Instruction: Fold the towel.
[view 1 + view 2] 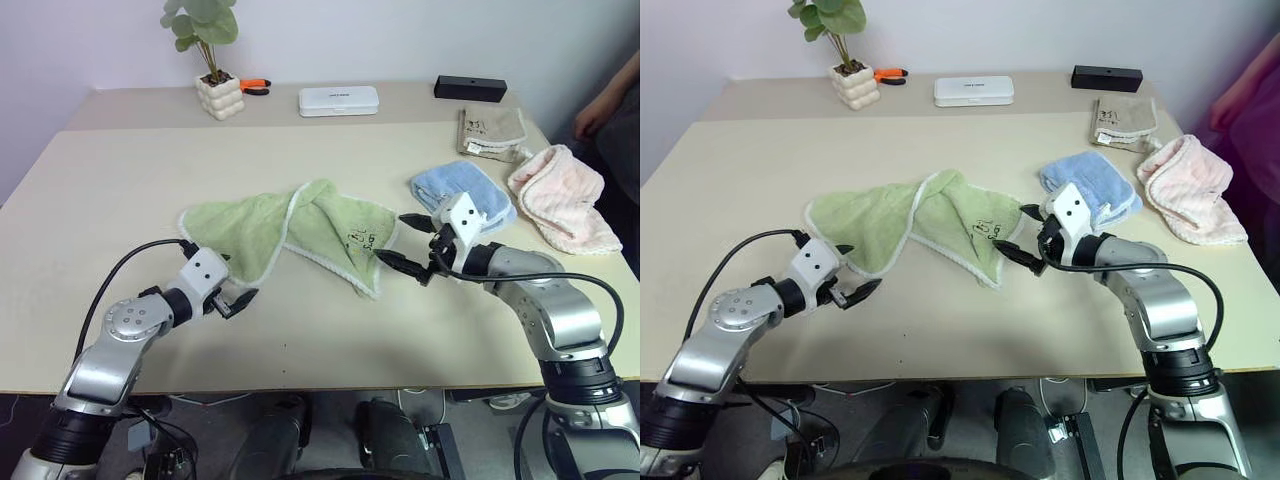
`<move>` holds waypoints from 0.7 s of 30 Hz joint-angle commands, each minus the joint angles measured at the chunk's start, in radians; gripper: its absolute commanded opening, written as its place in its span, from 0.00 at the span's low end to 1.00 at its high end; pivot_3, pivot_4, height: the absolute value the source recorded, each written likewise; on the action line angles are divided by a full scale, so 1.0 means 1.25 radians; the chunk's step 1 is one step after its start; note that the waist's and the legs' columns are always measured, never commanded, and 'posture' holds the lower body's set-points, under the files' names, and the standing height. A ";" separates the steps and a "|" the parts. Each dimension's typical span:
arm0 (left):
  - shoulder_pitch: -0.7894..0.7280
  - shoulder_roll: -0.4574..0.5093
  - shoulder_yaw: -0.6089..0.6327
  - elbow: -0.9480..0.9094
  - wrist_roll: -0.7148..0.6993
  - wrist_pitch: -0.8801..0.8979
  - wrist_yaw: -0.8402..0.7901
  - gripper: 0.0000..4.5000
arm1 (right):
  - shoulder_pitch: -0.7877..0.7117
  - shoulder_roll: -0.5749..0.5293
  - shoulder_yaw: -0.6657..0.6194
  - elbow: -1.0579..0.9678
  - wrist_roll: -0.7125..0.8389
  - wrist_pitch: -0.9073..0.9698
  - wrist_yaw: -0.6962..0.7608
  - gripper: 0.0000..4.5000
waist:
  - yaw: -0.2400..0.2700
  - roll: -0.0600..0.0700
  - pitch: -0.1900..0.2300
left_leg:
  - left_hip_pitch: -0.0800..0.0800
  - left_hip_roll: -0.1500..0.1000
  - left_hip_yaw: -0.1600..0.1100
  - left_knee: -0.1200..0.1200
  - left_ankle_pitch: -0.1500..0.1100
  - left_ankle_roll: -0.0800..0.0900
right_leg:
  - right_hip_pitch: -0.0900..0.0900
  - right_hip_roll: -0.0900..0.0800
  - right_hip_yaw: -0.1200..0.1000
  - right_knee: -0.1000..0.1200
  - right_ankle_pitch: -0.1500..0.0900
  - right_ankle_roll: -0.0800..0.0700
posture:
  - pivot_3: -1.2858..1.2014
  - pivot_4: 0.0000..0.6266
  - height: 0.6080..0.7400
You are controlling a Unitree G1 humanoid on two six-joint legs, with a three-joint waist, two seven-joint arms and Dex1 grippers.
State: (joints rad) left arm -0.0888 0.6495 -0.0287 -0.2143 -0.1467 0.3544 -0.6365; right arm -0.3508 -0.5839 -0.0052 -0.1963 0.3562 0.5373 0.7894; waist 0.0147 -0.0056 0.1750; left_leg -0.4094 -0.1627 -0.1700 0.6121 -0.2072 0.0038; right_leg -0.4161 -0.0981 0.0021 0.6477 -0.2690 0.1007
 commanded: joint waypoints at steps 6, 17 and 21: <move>-0.011 -0.018 0.010 0.052 0.018 -0.055 -0.003 0.12 | -0.037 0.007 -0.002 -0.023 0.009 0.000 -0.009 1.00 | -0.003 0.000 0.000 | 0.000 0.000 0.000 0.000 0.000 0.000 | 0.000 0.000 0.000 0.000 0.000 0.001 | 0.52 0.24 0.98; 0.151 0.027 0.215 -0.054 -0.088 -0.076 -0.049 0.02 | -0.266 0.100 0.017 0.300 -0.033 0.100 -0.110 1.00 | -0.009 0.000 0.000 | 0.000 0.001 0.001 -0.001 0.000 0.000 | -0.002 0.001 0.001 0.001 0.001 0.000 | 0.52 0.24 0.98; 0.176 0.042 0.230 -0.061 -0.089 -0.072 -0.057 0.02 | -0.360 0.140 0.041 0.512 -0.097 0.025 -0.128 1.00 | -0.007 0.000 0.000 | 0.000 0.001 0.003 -0.001 0.001 -0.001 | -0.002 0.001 0.002 0.001 0.002 -0.002 | 0.52 0.24 0.98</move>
State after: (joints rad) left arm 0.1307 0.6900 0.2309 -0.2590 -0.2471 0.2745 -0.7017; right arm -0.7737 -0.4140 0.0378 0.3931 0.2631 0.6154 0.6330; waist 0.0055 -0.0055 0.1755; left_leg -0.4096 -0.1611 -0.1667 0.6112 -0.2066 0.0032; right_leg -0.4193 -0.0968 0.0044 0.6483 -0.2668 0.0982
